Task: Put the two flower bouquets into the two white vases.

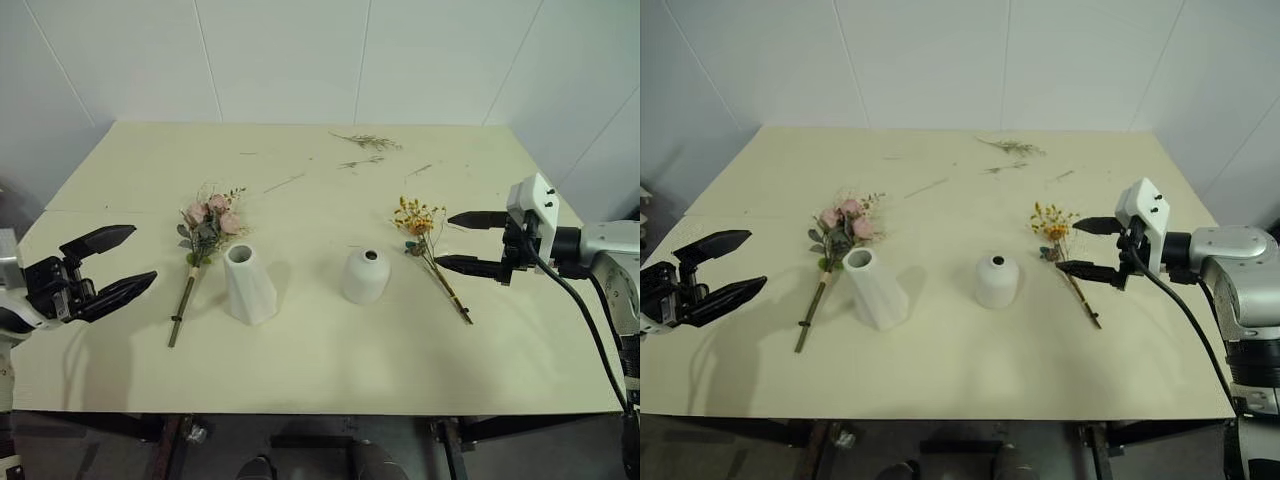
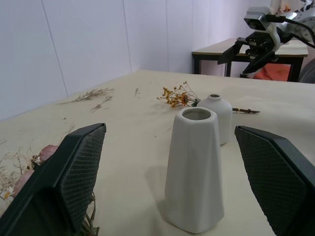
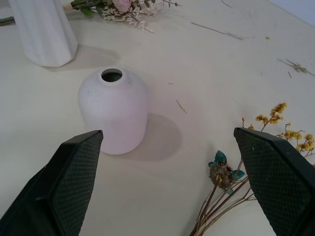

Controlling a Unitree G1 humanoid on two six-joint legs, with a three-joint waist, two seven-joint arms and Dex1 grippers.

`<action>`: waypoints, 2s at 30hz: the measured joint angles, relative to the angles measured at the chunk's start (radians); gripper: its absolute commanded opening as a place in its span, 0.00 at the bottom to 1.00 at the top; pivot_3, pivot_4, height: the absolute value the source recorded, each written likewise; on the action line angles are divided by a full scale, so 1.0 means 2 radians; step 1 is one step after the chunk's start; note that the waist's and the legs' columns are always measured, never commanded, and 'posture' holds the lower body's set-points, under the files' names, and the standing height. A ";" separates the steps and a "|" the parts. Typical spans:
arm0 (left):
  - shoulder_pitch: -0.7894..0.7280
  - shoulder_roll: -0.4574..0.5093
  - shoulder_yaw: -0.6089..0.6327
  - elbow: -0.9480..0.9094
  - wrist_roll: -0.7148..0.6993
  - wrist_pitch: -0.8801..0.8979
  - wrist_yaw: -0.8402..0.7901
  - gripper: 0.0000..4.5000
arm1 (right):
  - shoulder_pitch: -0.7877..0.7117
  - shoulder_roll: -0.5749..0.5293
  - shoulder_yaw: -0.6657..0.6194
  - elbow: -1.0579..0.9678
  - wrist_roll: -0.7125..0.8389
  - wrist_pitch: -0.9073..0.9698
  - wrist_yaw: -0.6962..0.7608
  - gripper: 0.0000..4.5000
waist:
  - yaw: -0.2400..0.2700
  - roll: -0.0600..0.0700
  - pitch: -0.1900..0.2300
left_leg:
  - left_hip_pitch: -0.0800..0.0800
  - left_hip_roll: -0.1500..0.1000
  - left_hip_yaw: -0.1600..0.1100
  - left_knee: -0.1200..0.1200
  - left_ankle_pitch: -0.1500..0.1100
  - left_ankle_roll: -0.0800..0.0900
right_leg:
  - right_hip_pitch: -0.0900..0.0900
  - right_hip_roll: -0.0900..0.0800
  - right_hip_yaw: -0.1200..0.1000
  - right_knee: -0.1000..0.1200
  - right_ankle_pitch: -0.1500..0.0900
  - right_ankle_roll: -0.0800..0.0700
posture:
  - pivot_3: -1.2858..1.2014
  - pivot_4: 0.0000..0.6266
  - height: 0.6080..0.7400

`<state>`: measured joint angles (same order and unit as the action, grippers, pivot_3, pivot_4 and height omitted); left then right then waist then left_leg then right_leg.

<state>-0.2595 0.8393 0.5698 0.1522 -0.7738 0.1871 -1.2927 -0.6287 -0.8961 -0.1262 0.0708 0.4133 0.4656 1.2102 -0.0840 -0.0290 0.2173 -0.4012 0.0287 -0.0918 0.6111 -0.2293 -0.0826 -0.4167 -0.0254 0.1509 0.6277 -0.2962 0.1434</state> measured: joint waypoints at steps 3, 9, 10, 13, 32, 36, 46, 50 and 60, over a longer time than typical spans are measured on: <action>-0.012 0.000 -0.004 0.011 0.002 -0.001 -0.003 1.00 | 0.008 -0.003 -0.007 -0.013 0.004 0.008 -0.007 1.00 | 0.000 0.000 0.000 | 0.000 0.000 0.000 0.000 0.000 0.000 | 0.000 0.000 0.000 0.000 0.000 0.000 | 0.52 0.24 1.00; -0.040 -0.001 -0.027 0.025 0.008 -0.003 -0.013 1.00 | 0.011 -0.003 -0.016 -0.016 0.003 0.010 -0.034 1.00 | 0.000 0.000 0.000 | 0.000 0.000 0.000 0.000 0.000 0.000 | 0.000 0.000 0.000 0.000 0.000 0.000 | 0.52 0.24 1.00; -0.045 -0.001 -0.032 0.031 0.009 -0.003 -0.016 1.00 | 0.011 -0.003 -0.016 -0.017 0.003 0.013 -0.037 1.00 | 0.000 0.000 0.000 | 0.000 0.000 0.000 0.000 0.000 0.000 | 0.000 0.000 0.000 0.000 0.000 0.000 | 0.52 0.24 1.00; -0.054 -0.001 -0.040 0.040 0.009 -0.001 -0.031 1.00 | 0.013 -0.010 -0.016 -0.023 0.003 0.035 -0.048 1.00 | 0.000 0.000 0.000 | 0.000 0.000 0.000 0.000 0.000 0.000 | 0.000 0.000 0.000 0.000 0.000 0.000 | 0.52 0.24 1.00; -0.105 0.067 -0.050 0.081 0.000 0.077 -0.104 1.00 | -0.072 -0.016 0.088 0.017 -0.063 0.250 -0.166 1.00 | -0.002 0.000 0.000 | -0.002 0.000 0.000 0.000 -0.001 0.001 | -0.002 0.000 0.000 0.001 -0.001 -0.001 | 0.52 0.24 1.00; -0.101 0.078 -0.040 0.069 -0.015 0.097 -0.104 1.00 | -0.094 -0.005 0.112 0.021 -0.067 0.295 -0.175 1.00 | -0.001 0.000 0.000 | -0.002 0.000 0.001 0.000 -0.001 0.001 | -0.004 0.000 0.000 0.002 -0.001 -0.001 | 0.52 0.24 1.00; -0.086 0.084 -0.025 0.043 -0.033 0.118 -0.104 1.00 | -0.138 0.023 0.160 0.063 -0.082 0.345 -0.184 1.00 | -0.002 0.000 0.000 | -0.003 0.000 0.001 0.000 -0.001 0.001 | -0.005 0.000 0.001 0.003 -0.001 -0.001 | 0.52 0.24 1.00; -0.078 0.090 -0.014 0.043 -0.037 0.126 -0.104 1.00 | -0.151 0.025 0.180 0.084 -0.092 0.354 -0.184 1.00 | -0.002 0.000 0.000 | -0.003 0.000 0.001 0.000 -0.001 0.001 | -0.005 0.000 0.000 0.004 -0.002 -0.001 | 0.52 0.24 1.00; -0.061 0.100 -0.010 0.023 -0.046 0.144 -0.104 1.00 | -0.170 0.051 0.203 0.130 -0.115 0.343 -0.185 1.00 | -0.003 0.000 0.000 | -0.003 0.000 0.001 0.000 -0.001 0.001 | -0.005 0.000 0.001 0.005 -0.002 -0.001 | 0.52 0.24 1.00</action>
<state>-0.3807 1.0386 0.5497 0.1992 -0.8660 0.4753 -1.5013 -0.9679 -0.7941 0.2792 0.3306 0.1837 1.1510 0.8405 -0.0892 -0.0290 0.2173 -0.4063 0.0294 -0.0897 0.6111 -0.2306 -0.0807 -0.4275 -0.0244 0.1520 0.6371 -0.2993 0.1406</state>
